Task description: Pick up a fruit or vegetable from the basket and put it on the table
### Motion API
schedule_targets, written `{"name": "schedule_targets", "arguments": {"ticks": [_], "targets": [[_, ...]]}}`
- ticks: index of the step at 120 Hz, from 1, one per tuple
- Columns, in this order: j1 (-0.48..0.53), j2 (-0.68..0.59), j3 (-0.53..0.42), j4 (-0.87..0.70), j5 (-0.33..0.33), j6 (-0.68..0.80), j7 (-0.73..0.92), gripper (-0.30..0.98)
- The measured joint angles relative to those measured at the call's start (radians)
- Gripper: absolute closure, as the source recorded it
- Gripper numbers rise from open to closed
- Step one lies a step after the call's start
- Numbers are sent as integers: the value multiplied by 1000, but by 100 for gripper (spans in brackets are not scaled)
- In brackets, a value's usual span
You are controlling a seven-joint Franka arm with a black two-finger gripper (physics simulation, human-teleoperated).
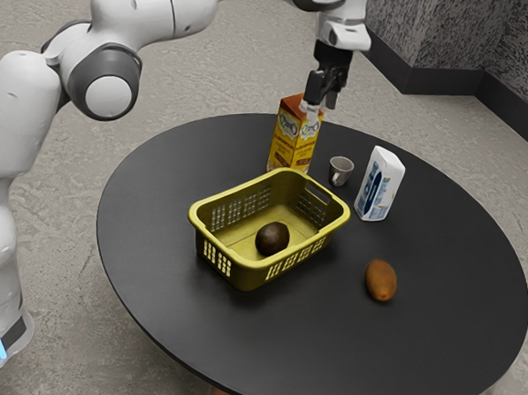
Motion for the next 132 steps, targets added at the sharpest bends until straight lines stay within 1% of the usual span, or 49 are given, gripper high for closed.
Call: {"name": "schedule_targets", "arguments": {"ticks": [42,46,50,58,63,68,74,80,85,95,101,105,109,113,124,132], "targets": [[-12,-15,1,4,5,34,191,0],[-13,-63,2,36,7,34,205,1],[-9,-145,4,72,10,35,217,1],[-2,-384,19,103,13,44,241,0],[22,-520,7,109,14,47,252,0],[16,-592,-29,111,15,43,260,0],[-4,-634,-68,110,15,19,269,0],[-7,-619,-109,102,41,-6,277,0],[-8,-578,-120,45,83,-38,283,0],[-10,-425,-127,-51,128,-90,293,0],[-6,-365,-119,-83,141,-110,297,0],[-17,-347,-89,-113,138,-117,298,0],[-40,-338,-33,-164,121,-116,298,0],[-35,-333,3,-209,107,-111,298,0],[-1,-328,61,-334,84,-87,299,0],[2,-335,104,-371,74,-74,289,0]]}}
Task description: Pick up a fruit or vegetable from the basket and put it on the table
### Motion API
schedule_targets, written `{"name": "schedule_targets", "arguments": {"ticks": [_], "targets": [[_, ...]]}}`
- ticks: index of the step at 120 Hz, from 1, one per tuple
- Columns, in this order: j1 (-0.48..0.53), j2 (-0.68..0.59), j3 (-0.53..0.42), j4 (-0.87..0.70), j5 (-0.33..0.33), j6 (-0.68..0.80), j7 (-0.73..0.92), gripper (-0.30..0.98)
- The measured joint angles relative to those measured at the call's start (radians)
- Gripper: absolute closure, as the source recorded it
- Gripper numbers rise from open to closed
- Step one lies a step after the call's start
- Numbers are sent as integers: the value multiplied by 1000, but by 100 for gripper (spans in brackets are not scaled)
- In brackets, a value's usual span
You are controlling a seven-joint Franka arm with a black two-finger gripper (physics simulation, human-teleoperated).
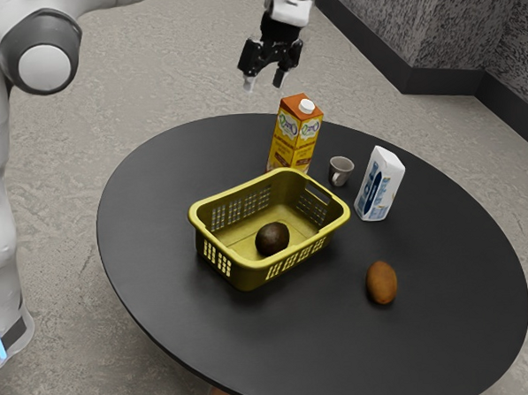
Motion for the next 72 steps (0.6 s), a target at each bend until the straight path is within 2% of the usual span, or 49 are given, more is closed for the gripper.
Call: {"name": "schedule_targets", "arguments": {"ticks": [10,22,36,52,56,60,72], "targets": [[-32,-5,5,0,-6,9,-30,0],[-230,-43,7,70,19,0,-98,0],[-448,-59,7,87,44,-6,-249,0],[-612,-48,66,73,48,-59,-480,0],[-610,-34,84,67,47,-80,-532,0],[-567,-8,92,64,48,-98,-582,0],[-311,19,101,33,44,-150,-735,0]]}}
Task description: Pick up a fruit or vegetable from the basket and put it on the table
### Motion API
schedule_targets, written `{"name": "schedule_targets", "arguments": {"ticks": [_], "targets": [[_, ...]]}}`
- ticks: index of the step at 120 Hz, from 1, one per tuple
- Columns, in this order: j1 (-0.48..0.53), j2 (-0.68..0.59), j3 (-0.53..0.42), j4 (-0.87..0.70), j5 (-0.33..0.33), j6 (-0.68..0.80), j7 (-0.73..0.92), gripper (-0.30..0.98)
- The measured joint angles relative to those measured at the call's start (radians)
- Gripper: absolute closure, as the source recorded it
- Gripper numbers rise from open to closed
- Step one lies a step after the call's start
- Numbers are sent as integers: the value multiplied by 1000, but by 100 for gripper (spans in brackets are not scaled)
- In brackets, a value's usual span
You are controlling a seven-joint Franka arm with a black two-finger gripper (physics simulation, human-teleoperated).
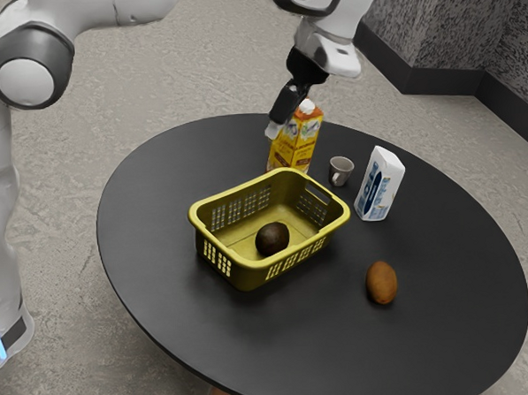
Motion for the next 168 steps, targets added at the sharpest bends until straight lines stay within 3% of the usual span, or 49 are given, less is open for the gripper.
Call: {"name": "schedule_targets", "arguments": {"ticks": [6,14,22,26,36,57,84,99,117,168], "targets": [[45,-23,1,-12,17,-27,-69,0],[8,-130,0,-62,48,-51,-152,0],[-29,-359,-44,-229,54,-31,-227,0],[4,-460,-81,-351,45,-10,-259,0],[70,-557,-158,-522,26,47,-328,0],[81,-564,-187,-725,11,240,-444,0],[94,-499,-187,-753,16,447,-553,0],[199,-442,-182,-749,15,544,-597,0],[260,-435,-183,-748,11,604,-640,0],[268,-400,-325,-747,-85,659,-716,0]]}}
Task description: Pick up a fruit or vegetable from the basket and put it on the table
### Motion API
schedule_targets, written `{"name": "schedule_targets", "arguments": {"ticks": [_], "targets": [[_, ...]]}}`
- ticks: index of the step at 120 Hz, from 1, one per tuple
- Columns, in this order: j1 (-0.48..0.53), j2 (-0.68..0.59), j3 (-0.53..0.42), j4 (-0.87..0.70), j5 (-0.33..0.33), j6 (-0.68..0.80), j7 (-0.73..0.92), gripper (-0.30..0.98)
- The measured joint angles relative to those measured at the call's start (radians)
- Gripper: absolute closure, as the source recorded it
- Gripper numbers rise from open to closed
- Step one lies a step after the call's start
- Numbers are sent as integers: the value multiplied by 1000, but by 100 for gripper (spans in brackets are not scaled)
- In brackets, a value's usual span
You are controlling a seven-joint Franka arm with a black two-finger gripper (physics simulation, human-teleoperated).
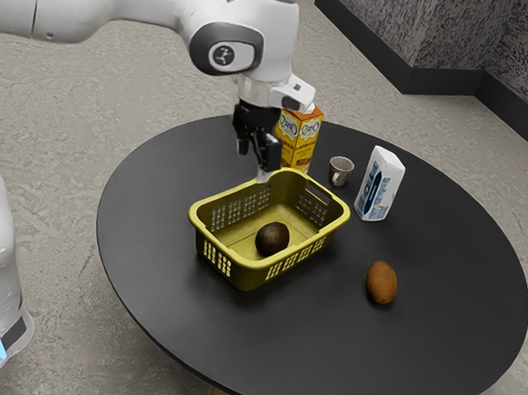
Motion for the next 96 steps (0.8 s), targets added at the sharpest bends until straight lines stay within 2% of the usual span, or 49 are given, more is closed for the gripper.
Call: {"name": "schedule_targets", "arguments": {"ticks": [54,85,96], "targets": [[-6,87,-81,-2,-42,10,-41,0],[-37,219,-75,47,-68,109,-56,0],[-57,223,-14,54,-66,137,-59,0]]}}
